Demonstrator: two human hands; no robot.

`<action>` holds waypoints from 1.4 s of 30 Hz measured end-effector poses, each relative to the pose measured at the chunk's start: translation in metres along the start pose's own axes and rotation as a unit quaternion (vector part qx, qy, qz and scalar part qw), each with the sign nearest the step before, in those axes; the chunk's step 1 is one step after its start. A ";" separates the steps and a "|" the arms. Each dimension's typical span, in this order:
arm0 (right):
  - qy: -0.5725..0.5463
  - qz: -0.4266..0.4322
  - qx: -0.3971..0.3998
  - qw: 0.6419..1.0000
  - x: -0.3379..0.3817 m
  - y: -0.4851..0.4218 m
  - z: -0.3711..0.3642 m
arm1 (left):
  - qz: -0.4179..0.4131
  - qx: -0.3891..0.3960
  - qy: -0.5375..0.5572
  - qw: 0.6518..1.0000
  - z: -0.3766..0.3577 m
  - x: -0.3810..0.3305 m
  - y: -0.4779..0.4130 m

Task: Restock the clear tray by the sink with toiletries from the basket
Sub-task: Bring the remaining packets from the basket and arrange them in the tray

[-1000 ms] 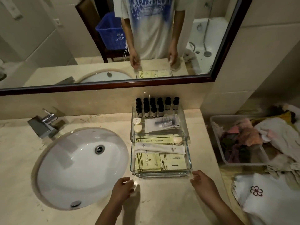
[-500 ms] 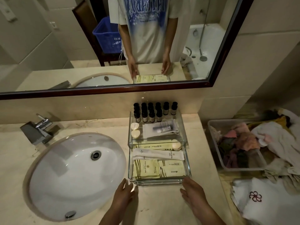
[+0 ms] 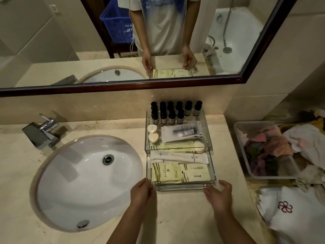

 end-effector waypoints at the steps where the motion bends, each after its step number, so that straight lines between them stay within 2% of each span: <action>1: -0.008 0.002 0.006 1.000 0.004 -0.001 0.000 | -0.004 -0.001 -0.004 1.000 -0.001 -0.003 -0.005; 6: -0.027 -0.002 0.066 0.997 0.022 -0.017 -0.008 | -0.011 -0.014 -0.007 1.000 -0.010 -0.022 -0.023; 12: -0.031 -0.003 0.080 0.996 0.047 -0.035 -0.011 | 0.020 -0.030 0.009 0.999 -0.022 -0.033 -0.035; 18: -0.040 -0.016 0.084 0.996 0.069 -0.046 -0.016 | 0.064 -0.029 0.142 0.987 -0.037 -0.039 -0.041; 27: -0.042 -0.024 0.099 0.994 0.085 -0.054 -0.022 | 0.069 -0.032 0.216 0.974 -0.045 -0.046 -0.055; 35: -0.052 -0.033 0.118 0.991 0.102 -0.060 -0.032 | 0.057 -0.042 0.222 0.972 -0.055 -0.062 -0.065; 42: -0.050 -0.036 0.134 0.989 0.114 -0.068 -0.037 | 0.040 -0.111 0.192 0.974 -0.064 -0.071 -0.072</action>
Point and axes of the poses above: each hand's wrist, its own y-axis away from the middle knuckle, its own z-axis out of the back of the hand, x = y × z, the point moved 4 cm from there along -y, towards the middle knuckle, and after that the axes turned 14 degrees about y, right-handed, at the moved point
